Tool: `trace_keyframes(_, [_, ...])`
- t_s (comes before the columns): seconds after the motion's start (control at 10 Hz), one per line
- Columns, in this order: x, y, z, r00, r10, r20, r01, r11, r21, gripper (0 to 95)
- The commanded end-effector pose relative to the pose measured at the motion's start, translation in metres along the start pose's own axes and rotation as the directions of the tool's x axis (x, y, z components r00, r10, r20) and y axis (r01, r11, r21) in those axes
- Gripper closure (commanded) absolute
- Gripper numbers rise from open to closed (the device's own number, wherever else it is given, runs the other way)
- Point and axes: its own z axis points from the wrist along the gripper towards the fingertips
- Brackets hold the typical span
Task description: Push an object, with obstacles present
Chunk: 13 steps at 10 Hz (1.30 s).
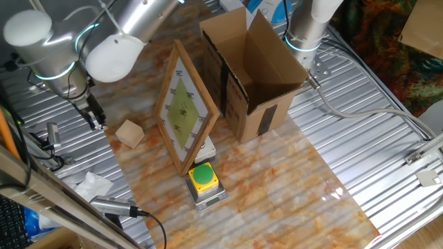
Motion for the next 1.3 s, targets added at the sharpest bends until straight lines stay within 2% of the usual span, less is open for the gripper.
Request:
trace_keyframes(0.1, [-0.0004, 0.0003, 0.0019, 1.000, 0.004, 0.003, -0.004, 1.000, 0.007, 95.0])
trace_keyframes(0.3, [-0.0004, 0.0003, 0.0019, 1.000, 0.013, -0.016, -0.012, 0.999, 0.047, 95.0])
trace_keyframes(0.7, [-0.0004, 0.0003, 0.0019, 0.999, 0.043, -0.021, -0.042, 0.998, 0.048, 95.0])
trace_keyframes(0.9, [-0.0004, 0.0003, 0.0019, 0.999, 0.031, -0.024, -0.028, 0.995, 0.098, 95.0])
trace_keyframes(1.3, [-0.0004, 0.0003, 0.0019, 0.996, 0.074, -0.049, -0.067, 0.989, 0.130, 95.0])
